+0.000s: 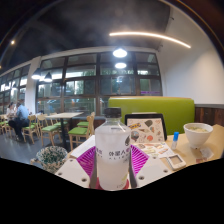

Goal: Pour water

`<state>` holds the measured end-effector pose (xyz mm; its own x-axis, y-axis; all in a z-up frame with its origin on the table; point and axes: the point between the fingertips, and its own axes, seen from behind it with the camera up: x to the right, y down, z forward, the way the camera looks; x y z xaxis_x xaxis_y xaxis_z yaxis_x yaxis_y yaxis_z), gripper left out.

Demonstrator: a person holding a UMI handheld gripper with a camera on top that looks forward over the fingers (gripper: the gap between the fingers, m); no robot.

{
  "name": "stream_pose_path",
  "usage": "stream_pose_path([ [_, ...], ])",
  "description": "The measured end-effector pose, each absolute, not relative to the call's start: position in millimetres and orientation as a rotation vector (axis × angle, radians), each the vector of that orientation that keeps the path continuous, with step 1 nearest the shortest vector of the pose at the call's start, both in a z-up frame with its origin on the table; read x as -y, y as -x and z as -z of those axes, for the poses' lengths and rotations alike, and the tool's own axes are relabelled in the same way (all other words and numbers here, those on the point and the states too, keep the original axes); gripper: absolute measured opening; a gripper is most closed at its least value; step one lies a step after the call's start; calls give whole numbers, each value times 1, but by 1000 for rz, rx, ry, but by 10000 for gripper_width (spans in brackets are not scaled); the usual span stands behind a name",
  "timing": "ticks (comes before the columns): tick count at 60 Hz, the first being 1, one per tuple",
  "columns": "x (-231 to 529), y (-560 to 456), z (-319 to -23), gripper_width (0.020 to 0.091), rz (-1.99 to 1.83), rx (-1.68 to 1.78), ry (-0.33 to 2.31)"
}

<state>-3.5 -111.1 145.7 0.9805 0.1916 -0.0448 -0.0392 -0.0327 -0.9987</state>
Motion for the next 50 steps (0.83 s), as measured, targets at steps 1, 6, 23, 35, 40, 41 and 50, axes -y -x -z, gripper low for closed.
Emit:
stream_pose_path([
  [1,118,2,-147,467,-185,119,1594],
  [6,142,-5,-154,561,-187,110,1583],
  [23,262,-54,-173,840,-143,118,1619],
  [35,441,-87,-206,834,-158,132,1615],
  [40,532,-101,-214,832,-177,141,1614],
  [41,550,-105,-216,832,-183,142,1613],
  [50,717,-133,-225,832,-278,103,1608],
])
